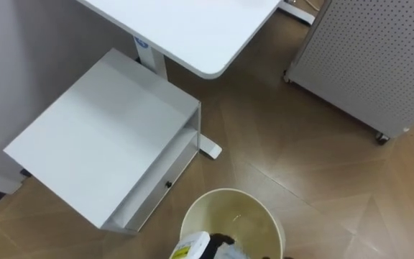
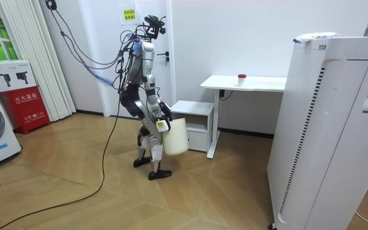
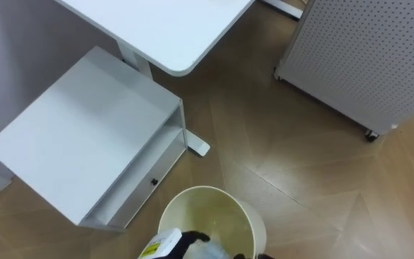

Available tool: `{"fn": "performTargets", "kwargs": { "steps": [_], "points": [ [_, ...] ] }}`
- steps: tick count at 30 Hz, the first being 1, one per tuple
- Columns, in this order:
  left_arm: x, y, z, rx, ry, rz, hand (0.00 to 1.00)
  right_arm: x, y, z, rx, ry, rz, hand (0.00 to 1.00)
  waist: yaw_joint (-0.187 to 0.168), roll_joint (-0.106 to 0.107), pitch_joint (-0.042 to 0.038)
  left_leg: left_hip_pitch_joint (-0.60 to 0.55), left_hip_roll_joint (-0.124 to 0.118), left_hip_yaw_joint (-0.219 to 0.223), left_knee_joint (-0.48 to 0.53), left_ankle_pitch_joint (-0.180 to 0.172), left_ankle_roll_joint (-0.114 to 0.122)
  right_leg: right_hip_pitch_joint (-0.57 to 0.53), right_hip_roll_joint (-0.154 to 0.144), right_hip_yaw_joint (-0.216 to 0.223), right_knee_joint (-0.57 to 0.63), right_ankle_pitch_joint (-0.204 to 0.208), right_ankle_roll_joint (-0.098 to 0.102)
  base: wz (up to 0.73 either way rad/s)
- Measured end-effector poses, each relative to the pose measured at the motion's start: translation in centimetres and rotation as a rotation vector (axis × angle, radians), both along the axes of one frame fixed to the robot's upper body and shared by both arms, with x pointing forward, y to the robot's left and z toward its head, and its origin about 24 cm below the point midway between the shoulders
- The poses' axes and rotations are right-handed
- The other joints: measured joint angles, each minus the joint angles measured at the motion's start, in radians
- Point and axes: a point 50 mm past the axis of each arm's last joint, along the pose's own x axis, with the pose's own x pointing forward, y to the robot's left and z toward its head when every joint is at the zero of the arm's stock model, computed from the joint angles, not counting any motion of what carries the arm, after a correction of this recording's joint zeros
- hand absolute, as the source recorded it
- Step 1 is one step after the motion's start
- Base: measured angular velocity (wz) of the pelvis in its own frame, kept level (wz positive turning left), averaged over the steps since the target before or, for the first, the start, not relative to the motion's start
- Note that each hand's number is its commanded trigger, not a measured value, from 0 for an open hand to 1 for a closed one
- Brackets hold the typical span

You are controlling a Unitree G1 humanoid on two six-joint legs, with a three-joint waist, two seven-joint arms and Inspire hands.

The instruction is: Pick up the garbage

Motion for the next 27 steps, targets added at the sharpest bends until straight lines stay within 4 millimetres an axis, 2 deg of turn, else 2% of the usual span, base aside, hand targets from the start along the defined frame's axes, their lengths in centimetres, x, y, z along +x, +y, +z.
{"fn": "performTargets", "kwargs": {
  "steps": [8, 19, 25, 27],
  "points": [
    [-0.3, 0.3, -0.3, 0.005, 0.015, 0.014, 0.0, -0.5, -0.3, -0.2, -0.001, 0.014, 0.006, 1.0, 0.001, 0.001, -0.0009, 0.023, 0.002, -0.003, -0.012, 0.009, -0.003, 0.031, 0.002, -0.009, -0.021, 0.01, -0.003, 0.0],
    [-0.8, 2.1, -1.0, 0.036, 0.038, 0.07, 0.0, -2.0, -1.2, -0.8, 0.015, 0.038, 0.012, 1.0, 0.019, 0.0, -0.0031, 0.133, -0.002, -0.004, -0.074, 0.018, -0.005, 0.139, 0.006, -0.013, -0.074, 0.017, 0.001, 0.0],
    [0.2, 3.7, 0.0, 0.07, -0.059, 0.064, 0.0, -3.3, -2.1, -1.3, 0.032, 0.07, -0.016, 1.0, 0.022, 0.004, -0.0083, 0.221, -0.01, -0.003, -0.124, 0.025, -0.009, 0.216, 0.006, -0.015, -0.105, 0.015, 0.005, 0.0],
    [0.4, 4.0, 0.3, 0.054, -0.084, 0.102, 0.0, -3.9, -2.7, -1.4, 0.033, 0.077, -0.038, 1.0, 0.022, 0.009, -0.0152, 0.256, -0.016, -0.003, -0.149, 0.029, -0.008, 0.246, 0.004, -0.012, -0.121, 0.014, 0.008, -0.02]
  ]
}}
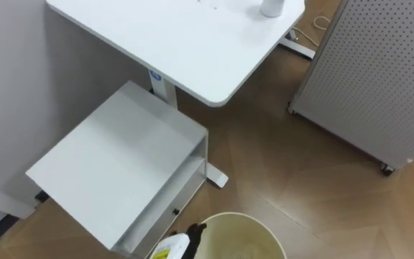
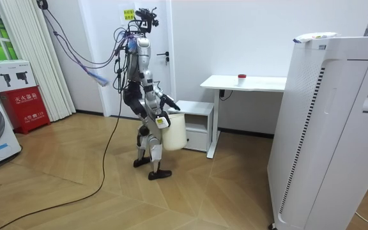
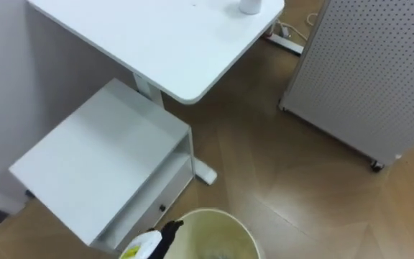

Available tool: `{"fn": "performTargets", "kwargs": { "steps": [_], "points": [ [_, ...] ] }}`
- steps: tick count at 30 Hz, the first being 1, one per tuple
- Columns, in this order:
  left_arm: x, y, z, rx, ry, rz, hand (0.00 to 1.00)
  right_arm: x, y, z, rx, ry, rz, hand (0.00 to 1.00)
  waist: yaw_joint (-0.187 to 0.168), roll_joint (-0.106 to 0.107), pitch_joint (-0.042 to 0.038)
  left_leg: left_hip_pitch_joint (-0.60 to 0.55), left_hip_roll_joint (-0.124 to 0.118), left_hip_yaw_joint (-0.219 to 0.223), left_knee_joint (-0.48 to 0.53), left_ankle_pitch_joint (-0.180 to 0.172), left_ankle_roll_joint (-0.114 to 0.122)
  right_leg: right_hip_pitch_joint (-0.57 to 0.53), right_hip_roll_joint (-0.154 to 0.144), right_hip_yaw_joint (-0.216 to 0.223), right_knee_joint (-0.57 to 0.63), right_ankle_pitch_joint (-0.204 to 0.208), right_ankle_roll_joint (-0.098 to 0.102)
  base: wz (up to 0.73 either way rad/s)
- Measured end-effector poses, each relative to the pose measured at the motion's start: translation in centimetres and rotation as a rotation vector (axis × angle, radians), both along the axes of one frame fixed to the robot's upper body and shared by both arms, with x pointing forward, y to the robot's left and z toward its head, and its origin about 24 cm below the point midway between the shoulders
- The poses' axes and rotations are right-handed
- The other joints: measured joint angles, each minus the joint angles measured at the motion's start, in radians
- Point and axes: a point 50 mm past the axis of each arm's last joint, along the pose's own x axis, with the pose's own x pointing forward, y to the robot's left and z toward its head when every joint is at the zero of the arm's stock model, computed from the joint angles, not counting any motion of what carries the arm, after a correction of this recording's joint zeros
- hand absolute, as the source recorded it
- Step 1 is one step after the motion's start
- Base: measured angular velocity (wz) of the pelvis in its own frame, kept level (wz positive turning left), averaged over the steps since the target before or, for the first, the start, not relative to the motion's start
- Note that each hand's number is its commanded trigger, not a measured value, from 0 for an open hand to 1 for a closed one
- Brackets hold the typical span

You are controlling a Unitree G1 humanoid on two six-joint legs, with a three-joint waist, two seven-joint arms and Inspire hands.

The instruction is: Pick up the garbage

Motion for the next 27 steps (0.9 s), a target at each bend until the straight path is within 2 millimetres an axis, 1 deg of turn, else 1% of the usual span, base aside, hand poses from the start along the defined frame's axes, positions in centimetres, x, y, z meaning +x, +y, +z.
{"fn": "performTargets", "kwargs": {
  "steps": [3, 4, 5, 6, 7, 8, 9, 10, 12, 13, 15, 17, 18, 19, 20, 21, 22, 23, 25, 27],
  "points": [
    [0.6, 0.3, 1.0, -0.05, -0.066, 0.052, 0.0, -0.9, -0.7, -0.2, -0.006, 0.014, -0.037, 1.0, 0.0, 0.002, -0.0026, 0.053, -0.006, 0.0, -0.036, 0.006, 0.001, 0.048, 0.0, 0.0, -0.024, -0.001, 0.006, 0.0],
    [0.6, 0.5, 1.3, -0.067, -0.09, 0.073, 0.0, -1.3, -1.0, -0.3, -0.006, 0.02, -0.054, 1.0, -0.001, 0.002, -0.0055, 0.079, -0.007, 0.002, -0.053, 0.008, 0.0, 0.071, 0.002, 0.0, -0.037, 0.0, 0.008, 0.0],
    [0.6, 0.6, 1.5, -0.074, -0.102, 0.08, 0.0, -1.5, -1.1, -0.3, -0.008, 0.019, -0.057, 1.0, -0.002, 0.002, -0.0063, 0.093, -0.008, 0.002, -0.064, 0.01, 0.0, 0.083, 0.002, 0.001, -0.042, -0.001, 0.009, -0.04],
    [0.6, 0.7, 2.0, -0.092, -0.138, 0.081, 0.0, -1.8, -1.3, -0.4, -0.016, 0.02, -0.05, 1.0, -0.003, 0.002, -0.0087, 0.12, -0.01, 0.002, -0.083, 0.011, -0.001, 0.106, 0.003, 0.001, -0.051, -0.002, 0.011, 0.0],
    [0.6, 0.6, 2.3, -0.102, -0.157, 0.078, 0.0, -2.0, -1.4, -0.4, -0.023, 0.022, -0.042, 1.0, -0.003, 0.002, -0.0089, 0.134, -0.011, 0.003, -0.092, 0.012, -0.001, 0.116, 0.003, 0.002, -0.052, -0.004, 0.013, -0.04],
    [0.7, 0.6, 3.0, -0.122, -0.197, 0.072, 0.0, -2.2, -1.7, -0.4, -0.037, 0.022, -0.024, 1.0, -0.003, 0.001, -0.0118, 0.161, -0.016, 0.006, -0.107, 0.015, 0.0, 0.132, 0.002, 0.007, -0.052, -0.008, 0.016, -0.11],
    [0.7, 0.5, 3.6, -0.145, -0.24, 0.072, 0.0, -2.3, -1.9, -0.3, -0.049, 0.021, -0.01, 1.0, -0.001, 0.0, -0.017, 0.186, -0.018, 0.02, -0.123, 0.018, 0.001, 0.144, 0.002, 0.015, -0.054, -0.01, 0.019, -0.17],
    [0.6, 0.5, 3.8, -0.154, -0.257, 0.075, 0.0, -2.3, -2.0, -0.3, -0.053, 0.02, -0.006, 1.0, -0.001, 0.0, -0.0186, 0.199, -0.019, 0.026, -0.13, 0.018, 0.001, 0.153, 0.002, 0.018, -0.055, -0.011, 0.019, -0.22],
    [0.7, 0.6, 4.3, -0.169, -0.293, 0.069, 0.0, -2.8, -2.2, -0.4, -0.055, 0.02, -0.014, 1.0, -0.005, -0.003, -0.0281, 0.242, -0.022, 0.029, -0.153, 0.018, 0.001, 0.188, 0.004, 0.027, -0.068, -0.015, 0.025, -0.13],
    [0.9, 0.8, 4.5, -0.16, -0.31, 0.069, 0.0, -3.2, -2.2, -0.4, -0.057, 0.023, -0.01, 1.0, -0.005, -0.008, -0.0318, 0.26, -0.023, 0.032, -0.162, 0.018, 0.001, 0.2, 0.004, 0.031, -0.068, -0.019, 0.029, -0.04],
    [1.1, 1.3, 4.8, -0.152, -0.333, 0.085, 0.0, -3.6, -2.1, -0.4, -0.056, 0.017, -0.019, 1.0, -0.009, -0.016, -0.0355, 0.277, -0.024, 0.039, -0.169, 0.018, 0.002, 0.213, 0.003, 0.034, -0.071, -0.02, 0.03, -0.07],
    [1.3, 1.9, 5.1, -0.141, -0.361, 0.102, 0.0, -3.6, -2.1, -0.4, -0.061, 0.008, -0.01, 1.0, -0.024, -0.021, -0.0375, 0.293, -0.028, 0.051, -0.174, 0.017, 0.003, 0.224, 0.003, 0.034, -0.074, -0.019, 0.031, -0.16],
    [1.4, 2.5, 5.2, -0.133, -0.375, 0.122, 0.0, -3.5, -2.1, -0.3, -0.061, 0.002, -0.008, 1.0, -0.026, -0.024, -0.0386, 0.309, -0.028, 0.065, -0.18, 0.017, 0.004, 0.231, 0.003, 0.033, -0.076, -0.017, 0.031, -0.36],
    [1.4, 2.8, 5.4, -0.132, -0.391, 0.143, 0.0, -3.6, -2.0, -0.3, -0.06, 0.003, -0.009, 1.0, -0.024, -0.025, -0.0402, 0.32, -0.025, 0.083, -0.182, 0.015, 0.006, 0.237, 0.007, 0.032, -0.083, -0.008, 0.029, -0.44],
    [1.5, 2.9, 5.5, -0.134, -0.403, 0.153, 0.0, -3.5, -2.0, -0.3, -0.059, 0.001, -0.009, 1.0, -0.022, -0.027, -0.0403, 0.323, -0.024, 0.092, -0.183, 0.014, 0.007, 0.236, 0.009, 0.032, -0.084, -0.005, 0.028, -0.48],
    [1.7, 3.1, 5.8, -0.137, -0.423, 0.165, 0.0, -3.5, -1.9, -0.3, -0.056, -0.001, -0.008, 1.0, -0.016, -0.029, -0.0396, 0.332, -0.02, 0.118, -0.19, 0.012, 0.008, 0.235, 0.014, 0.033, -0.088, 0.005, 0.027, -0.63],
    [1.7, 3.3, 6.0, -0.141, -0.44, 0.177, 0.0, -3.4, -1.9, -0.3, -0.056, -0.001, -0.007, 1.0, 0.002, -0.03, -0.0399, 0.344, -0.008, 0.151, -0.207, 0.009, 0.008, 0.234, 0.02, 0.026, -0.092, 0.014, 0.019, -0.71],
    [1.8, 3.5, 6.1, -0.144, -0.446, 0.184, 0.0, -3.4, -1.9, -0.3, -0.056, 0.0, -0.007, 1.0, 0.012, -0.03, -0.04, 0.352, -0.002, 0.174, -0.212, 0.007, 0.008, 0.235, 0.022, 0.015, -0.092, 0.018, 0.014, -0.76],
    [1.8, 4.2, 6.3, -0.154, -0.472, 0.223, 0.0, -3.6, -1.9, -0.4, -0.056, 0.004, -0.008, 1.0, 0.035, -0.035, -0.0365, 0.383, 0.01, 0.222, -0.214, -0.003, -0.001, 0.235, 0.021, -0.056, -0.047, 0.0, -0.013, -0.57],
    [1.6, 4.8, 6.4, -0.168, -0.481, 0.257, 0.0, -3.5, -1.9, -0.4, -0.059, 0.004, -0.01, 1.0, 0.036, -0.038, -0.036, 0.393, 0.02, 0.23, -0.195, -0.018, -0.012, 0.236, 0.023, -0.082, -0.029, -0.011, -0.028, -0.31]
  ]
}}
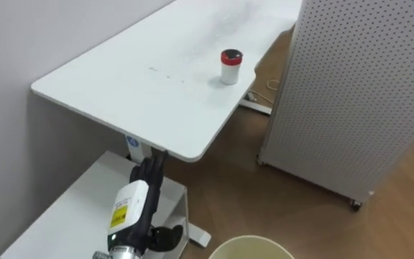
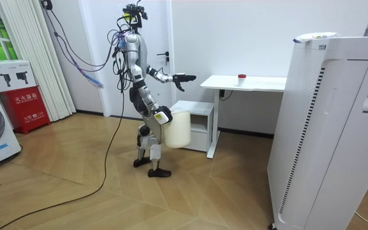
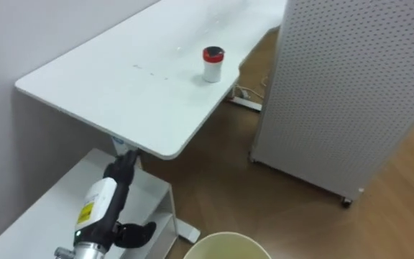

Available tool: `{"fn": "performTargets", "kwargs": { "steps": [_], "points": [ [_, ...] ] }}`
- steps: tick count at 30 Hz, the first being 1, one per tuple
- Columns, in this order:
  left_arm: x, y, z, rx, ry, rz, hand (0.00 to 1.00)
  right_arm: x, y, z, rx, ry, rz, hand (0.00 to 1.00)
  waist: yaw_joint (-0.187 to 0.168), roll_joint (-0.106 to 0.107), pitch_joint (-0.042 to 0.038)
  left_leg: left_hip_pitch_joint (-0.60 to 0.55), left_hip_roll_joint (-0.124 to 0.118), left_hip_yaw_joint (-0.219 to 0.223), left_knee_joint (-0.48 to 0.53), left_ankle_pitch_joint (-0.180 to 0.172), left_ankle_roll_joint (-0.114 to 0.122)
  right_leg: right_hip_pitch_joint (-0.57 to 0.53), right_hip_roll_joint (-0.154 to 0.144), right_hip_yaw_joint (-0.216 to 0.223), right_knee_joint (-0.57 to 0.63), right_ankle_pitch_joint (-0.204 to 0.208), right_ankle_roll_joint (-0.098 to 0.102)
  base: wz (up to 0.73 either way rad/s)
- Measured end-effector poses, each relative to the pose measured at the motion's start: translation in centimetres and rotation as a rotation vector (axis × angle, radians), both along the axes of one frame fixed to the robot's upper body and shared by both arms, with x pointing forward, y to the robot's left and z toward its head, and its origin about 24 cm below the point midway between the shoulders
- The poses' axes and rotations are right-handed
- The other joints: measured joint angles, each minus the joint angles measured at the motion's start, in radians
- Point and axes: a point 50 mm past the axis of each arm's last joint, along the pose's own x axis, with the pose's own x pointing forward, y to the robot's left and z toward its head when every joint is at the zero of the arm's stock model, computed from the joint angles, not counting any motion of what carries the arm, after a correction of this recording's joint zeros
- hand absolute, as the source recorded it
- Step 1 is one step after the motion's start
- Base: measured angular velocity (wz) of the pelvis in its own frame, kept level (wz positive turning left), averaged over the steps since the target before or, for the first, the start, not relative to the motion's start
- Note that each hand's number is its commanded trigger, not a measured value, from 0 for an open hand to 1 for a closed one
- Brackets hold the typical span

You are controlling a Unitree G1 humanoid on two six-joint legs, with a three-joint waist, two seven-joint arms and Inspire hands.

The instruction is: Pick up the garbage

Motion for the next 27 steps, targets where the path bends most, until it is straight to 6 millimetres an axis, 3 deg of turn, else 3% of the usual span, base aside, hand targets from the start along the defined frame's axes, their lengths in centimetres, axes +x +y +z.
{"fn": "performTargets", "kwargs": {
  "steps": [6, 8, 10, 13, 19, 22, 27],
  "points": [
    [-0.8, 0.5, 0.1, -0.046, -0.008, 0.036, 0.0, 0.2, 0.0, 0.1, -0.02, 0.001, 0.028, 1.0, 0.0, -0.008, 0.0012, -0.016, 0.03, -0.011, 0.075, -0.033, -0.027, -0.001, 0.033, 0.006, -0.004, -0.02, -0.023, -0.11],
    [-1.2, 0.6, 0.5, -0.064, -0.025, 0.042, 0.0, 0.2, -0.1, 0.1, -0.024, 0.003, 0.034, 1.0, 0.001, -0.012, 0.0012, -0.022, 0.037, -0.033, 0.101, -0.037, -0.032, -0.001, 0.04, 0.016, -0.004, -0.027, -0.029, -0.15],
    [-1.2, 0.9, 1.3, -0.113, -0.059, 0.067, 0.0, 0.0, -0.2, 0.0, -0.042, 0.015, 0.061, 1.0, 0.021, -0.015, 0.0005, -0.018, 0.028, -0.134, 0.122, -0.037, -0.032, 0.003, 0.051, 0.053, -0.002, -0.032, -0.032, -0.38],
    [-0.8, 1.6, 2.5, -0.151, -0.116, 0.107, 0.0, 0.2, -0.1, 0.1, -0.054, 0.011, 0.091, 1.0, 0.022, -0.014, 0.0, -0.006, 0.014, -0.231, 0.089, -0.036, -0.032, 0.0, 0.066, 0.068, -0.003, -0.029, -0.038, -0.33],
    [-0.7, 1.4, 3.0, -0.18, -0.141, 0.105, 0.0, 0.4, -0.4, 0.3, -0.067, -0.006, 0.099, 1.0, 0.019, -0.011, -0.0015, 0.023, 0.005, -0.229, 0.023, -0.033, -0.039, -0.008, 0.088, 0.104, -0.009, -0.019, -0.033, -0.1],
    [-0.7, 1.6, 3.1, -0.187, -0.153, 0.121, 0.0, 0.7, -0.2, 0.5, -0.072, -0.029, 0.124, 1.0, 0.02, 0.006, -0.0114, 0.026, 0.002, -0.23, 0.007, -0.031, -0.036, -0.004, 0.094, 0.105, -0.04, 0.012, -0.031, -0.24],
    [-0.7, 1.6, 3.2, -0.198, -0.171, 0.131, 0.0, 0.8, 0.2, 0.6, -0.062, -0.038, 0.145, 1.0, -0.002, 0.013, -0.0144, 0.026, -0.003, -0.227, 0.012, -0.028, -0.031, 0.003, 0.091, 0.109, -0.056, 0.023, -0.025, -0.05]
  ]
}}
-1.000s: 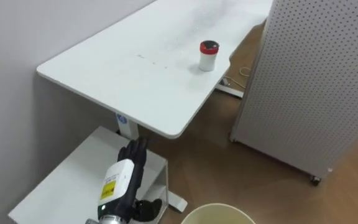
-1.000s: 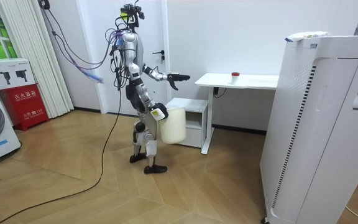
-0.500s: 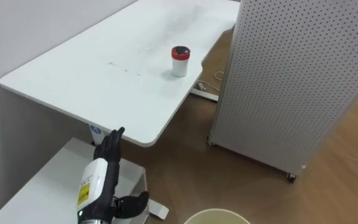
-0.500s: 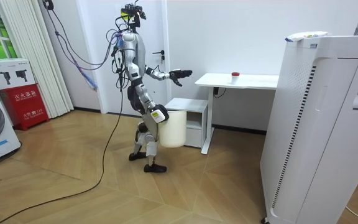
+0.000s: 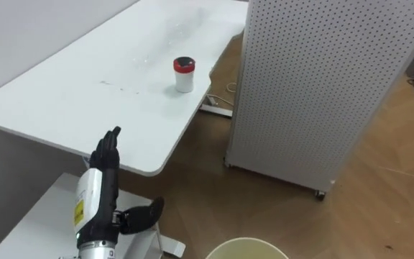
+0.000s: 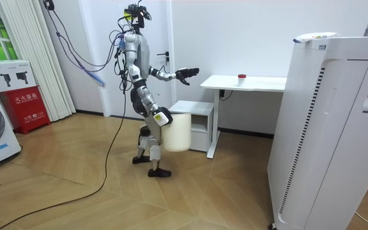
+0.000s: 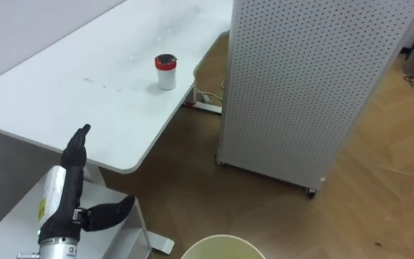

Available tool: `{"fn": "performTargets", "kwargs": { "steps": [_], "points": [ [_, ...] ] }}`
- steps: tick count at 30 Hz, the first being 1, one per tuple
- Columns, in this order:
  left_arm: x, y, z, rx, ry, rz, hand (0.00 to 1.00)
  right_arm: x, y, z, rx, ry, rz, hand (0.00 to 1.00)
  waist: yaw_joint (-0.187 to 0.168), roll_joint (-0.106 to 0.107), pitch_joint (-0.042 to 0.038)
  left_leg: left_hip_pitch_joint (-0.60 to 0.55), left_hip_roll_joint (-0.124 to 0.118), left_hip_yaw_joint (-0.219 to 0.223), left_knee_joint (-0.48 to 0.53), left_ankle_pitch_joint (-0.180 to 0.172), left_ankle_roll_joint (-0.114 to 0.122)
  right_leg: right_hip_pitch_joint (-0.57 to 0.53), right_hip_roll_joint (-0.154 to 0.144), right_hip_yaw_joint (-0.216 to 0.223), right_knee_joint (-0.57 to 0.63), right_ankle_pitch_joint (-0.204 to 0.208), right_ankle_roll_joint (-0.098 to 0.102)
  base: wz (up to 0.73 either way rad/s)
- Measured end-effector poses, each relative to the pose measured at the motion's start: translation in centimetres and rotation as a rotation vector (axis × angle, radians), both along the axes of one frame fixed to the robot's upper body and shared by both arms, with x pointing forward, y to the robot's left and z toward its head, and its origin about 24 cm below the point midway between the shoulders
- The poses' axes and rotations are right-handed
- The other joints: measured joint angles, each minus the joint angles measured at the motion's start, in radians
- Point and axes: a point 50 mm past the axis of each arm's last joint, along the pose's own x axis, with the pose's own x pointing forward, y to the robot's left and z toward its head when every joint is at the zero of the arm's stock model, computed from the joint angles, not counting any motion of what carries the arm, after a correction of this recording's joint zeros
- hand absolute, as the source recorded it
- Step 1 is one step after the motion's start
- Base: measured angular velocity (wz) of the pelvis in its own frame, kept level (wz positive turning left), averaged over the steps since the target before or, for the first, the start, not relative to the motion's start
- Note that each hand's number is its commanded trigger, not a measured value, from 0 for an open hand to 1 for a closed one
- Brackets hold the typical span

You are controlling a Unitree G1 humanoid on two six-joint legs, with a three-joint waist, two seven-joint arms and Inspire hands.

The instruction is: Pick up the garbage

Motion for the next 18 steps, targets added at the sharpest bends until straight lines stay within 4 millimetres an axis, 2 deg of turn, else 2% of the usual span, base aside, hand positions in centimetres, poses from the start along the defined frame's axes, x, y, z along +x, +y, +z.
{"fn": "performTargets", "kwargs": {
  "steps": [2, 4, 5, 6, 7, 8, 9, 10, 11, 12, 13, 14, 15, 16, 17, 18],
  "points": [
    [0.0, 0.0, 0.0, -0.001, 0.001, 0.002, 0.0, 0.0, 0.1, 0.0, 0.0, 0.0, 0.014, 1.0, -0.003, 0.0, 0.0006, 0.008, 0.002, 0.01, 0.0, 0.0, 0.001, 0.001, 0.001, 0.001, 0.001, 0.0, 0.0, -0.08],
    [0.0, 0.1, 0.0, -0.004, 0.002, 0.003, 0.0, 0.0, 0.2, 0.0, 0.002, 0.001, 0.032, 1.0, 0.001, -0.001, 0.0076, 0.028, 0.01, 0.029, -0.002, 0.0, 0.0, 0.012, 0.007, 0.001, 0.004, -0.002, -0.004, -0.2],
    [0.0, 0.1, 0.0, -0.003, 0.0, 0.004, 0.0, 0.0, 0.3, 0.0, 0.003, 0.001, 0.034, 1.0, 0.001, -0.002, 0.0086, 0.031, 0.019, 0.04, -0.002, 0.0, 0.0, 0.012, 0.008, -0.002, 0.01, -0.005, -0.007, -0.22],
    [0.0, 0.1, 0.0, -0.003, -0.002, 0.007, 0.0, 0.0, 0.4, 0.0, 0.008, 0.0, 0.039, 1.0, 0.004, -0.004, 0.0124, 0.036, 0.027, 0.059, 0.0, -0.007, -0.005, 0.009, 0.007, -0.014, 0.035, -0.027, -0.013, -0.18],
    [0.0, 0.0, 0.0, -0.003, -0.001, 0.007, 0.0, -0.1, 0.6, -0.1, 0.014, 0.005, 0.043, 1.0, 0.011, 0.0, 0.0176, 0.039, 0.043, 0.087, 0.014, -0.03, -0.015, 0.009, 0.001, -0.056, 0.094, -0.072, -0.03, -0.18],
    [0.0, 0.0, -0.1, -0.006, 0.001, 0.008, 0.0, -0.2, 0.6, -0.2, 0.017, 0.011, 0.044, 1.0, 0.019, -0.001, 0.0192, 0.044, 0.052, 0.105, 0.029, -0.04, -0.023, 0.012, -0.013, -0.082, 0.134, -0.104, -0.042, -0.28],
    [0.0, 0.0, 0.0, -0.01, -0.002, 0.009, 0.0, -0.1, 0.6, -0.1, 0.017, 0.013, 0.051, 1.0, 0.03, -0.015, 0.0215, 0.044, 0.061, 0.127, 0.076, -0.069, -0.037, 0.012, -0.025, -0.122, 0.201, -0.17, -0.057, -0.26],
    [0.0, 0.0, -0.1, -0.01, 0.001, 0.008, 0.0, 0.0, 0.7, -0.1, 0.009, 0.014, 0.068, 1.0, 0.027, -0.012, 0.0271, 0.018, 0.086, 0.125, 0.187, -0.106, -0.053, 0.009, -0.016, -0.125, 0.237, -0.207, -0.067, -0.13],
    [0.0, 0.0, -0.1, -0.009, 0.006, 0.004, 0.0, -0.1, 1.0, -0.2, 0.009, 0.018, 0.077, 1.0, 0.022, -0.015, 0.0278, -0.015, 0.098, 0.117, 0.268, -0.111, -0.055, 0.009, -0.005, -0.111, 0.249, -0.227, -0.068, 0.06],
    [0.0, 0.0, -0.2, -0.022, 0.019, 0.0, 0.0, -0.5, 1.2, -0.4, 0.01, 0.029, 0.084, 1.0, 0.025, -0.02, 0.0256, -0.097, 0.126, 0.075, 0.456, -0.08, -0.033, 0.018, 0.02, -0.076, 0.253, -0.239, -0.084, 0.0],
    [-0.1, -0.1, -0.3, -0.039, 0.025, 0.001, 0.0, -0.6, 1.0, -0.4, 0.004, 0.032, 0.086, 1.0, 0.029, -0.018, 0.0256, -0.182, 0.125, -0.004, 0.595, -0.05, -0.026, 0.032, 0.039, -0.048, 0.251, -0.249, -0.101, -0.09],
    [-0.1, -0.1, -0.3, -0.051, 0.027, 0.003, 0.0, -0.5, 0.9, -0.3, 0.002, 0.031, 0.084, 1.0, 0.027, -0.017, 0.0253, -0.221, 0.118, -0.033, 0.635, -0.049, -0.026, 0.04, 0.045, -0.041, 0.248, -0.249, -0.101, -0.2],
    [-0.1, -0.1, -0.3, -0.085, 0.028, 0.014, 0.0, -0.5, 0.9, -0.3, 0.001, 0.03, 0.081, 1.0, 0.034, -0.023, 0.0245, -0.283, 0.099, -0.057, 0.661, -0.048, -0.025, 0.058, 0.049, -0.025, 0.241, -0.252, -0.107, -0.43],
    [-0.1, -0.1, -0.4, -0.115, 0.031, 0.025, 0.0, -0.6, 0.8, -0.3, -0.008, 0.033, 0.078, 1.0, 0.049, -0.029, 0.0258, -0.329, 0.079, -0.065, 0.631, -0.045, -0.029, 0.082, 0.057, 0.005, 0.228, -0.252, -0.112, -0.57],
    [-0.1, -0.1, -0.4, -0.125, 0.033, 0.031, 0.0, -0.6, 0.8, -0.3, -0.014, 0.035, 0.078, 1.0, 0.057, -0.031, 0.0262, -0.351, 0.068, -0.066, 0.605, -0.04, -0.03, 0.094, 0.058, 0.013, 0.222, -0.252, -0.116, -0.73],
    [-0.3, 0.0, -0.6, -0.136, 0.039, 0.039, 0.0, -0.6, 0.6, -0.4, -0.027, 0.039, 0.085, 1.0, 0.064, -0.03, 0.0247, -0.39, 0.052, -0.064, 0.525, -0.026, -0.023, 0.114, 0.06, 0.024, 0.21, -0.257, -0.123, -0.62]
  ]
}}
